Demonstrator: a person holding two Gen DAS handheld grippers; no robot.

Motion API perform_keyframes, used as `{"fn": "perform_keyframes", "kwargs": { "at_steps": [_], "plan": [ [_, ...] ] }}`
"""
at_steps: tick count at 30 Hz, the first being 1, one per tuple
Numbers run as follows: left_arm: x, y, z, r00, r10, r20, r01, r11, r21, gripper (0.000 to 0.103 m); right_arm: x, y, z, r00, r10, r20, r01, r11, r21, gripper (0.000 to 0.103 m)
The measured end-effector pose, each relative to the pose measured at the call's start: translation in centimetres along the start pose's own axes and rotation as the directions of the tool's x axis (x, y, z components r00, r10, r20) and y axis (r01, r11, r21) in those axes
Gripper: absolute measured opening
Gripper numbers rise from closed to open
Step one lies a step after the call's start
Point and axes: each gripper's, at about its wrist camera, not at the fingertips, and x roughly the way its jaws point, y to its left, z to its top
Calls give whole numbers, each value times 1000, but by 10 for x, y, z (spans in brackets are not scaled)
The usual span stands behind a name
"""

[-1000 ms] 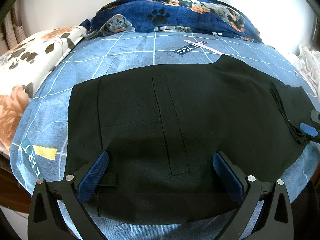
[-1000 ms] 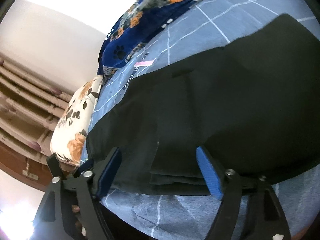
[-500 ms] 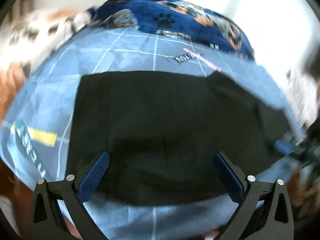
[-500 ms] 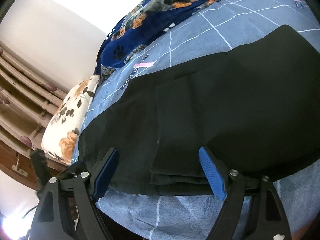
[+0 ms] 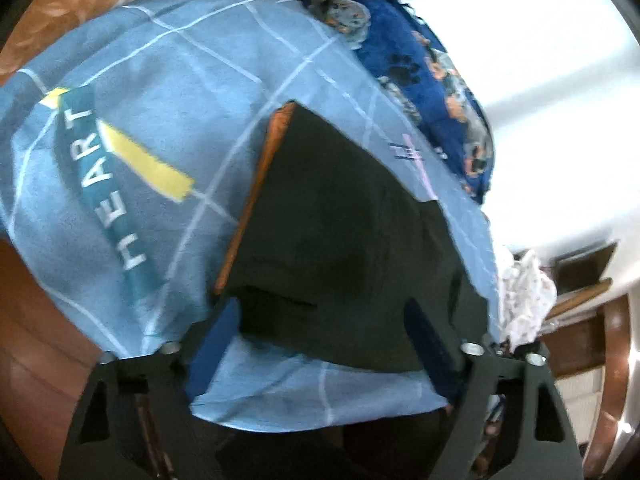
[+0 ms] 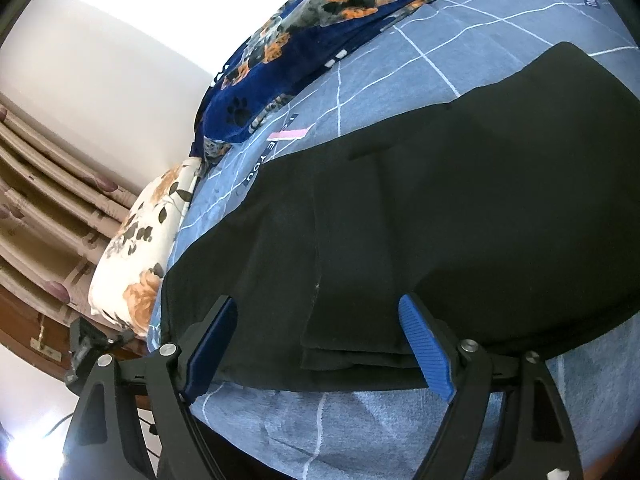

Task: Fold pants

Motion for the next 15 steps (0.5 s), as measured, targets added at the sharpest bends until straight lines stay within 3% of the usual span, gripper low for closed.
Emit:
{"fn": "perform_keyframes", "kwargs": {
  "at_steps": [2, 4, 9, 11, 13, 15],
  "plan": [
    [-9, 6, -1, 999, -32, 33, 34, 998, -57, 74, 0, 0, 0, 1000, -2, 0, 2, 1000, 1, 80],
    [-13, 9, -7, 999, -8, 43, 11, 998, -65, 74, 0, 0, 0, 1000, -3, 3, 3, 1000, 0, 80],
    [6, 19, -20, 999, -47, -16, 45, 992, -117, 74, -1, 2, -1, 1000, -10, 9, 11, 1000, -5, 81],
    [8, 19, -18, 996, -88, -5, 87, 990, -109, 74, -1, 3, -2, 1000, -11, 9, 11, 1000, -5, 81],
    [12, 12, -10, 998, -61, 2, 61, 997, -52, 74, -1, 3, -2, 1000, -10, 9, 10, 1000, -4, 81],
    [25, 13, -4, 998, -48, -44, 46, 998, -47, 74, -1, 3, -2, 1000, -12, 9, 12, 1000, -3, 81]
  ]
}}
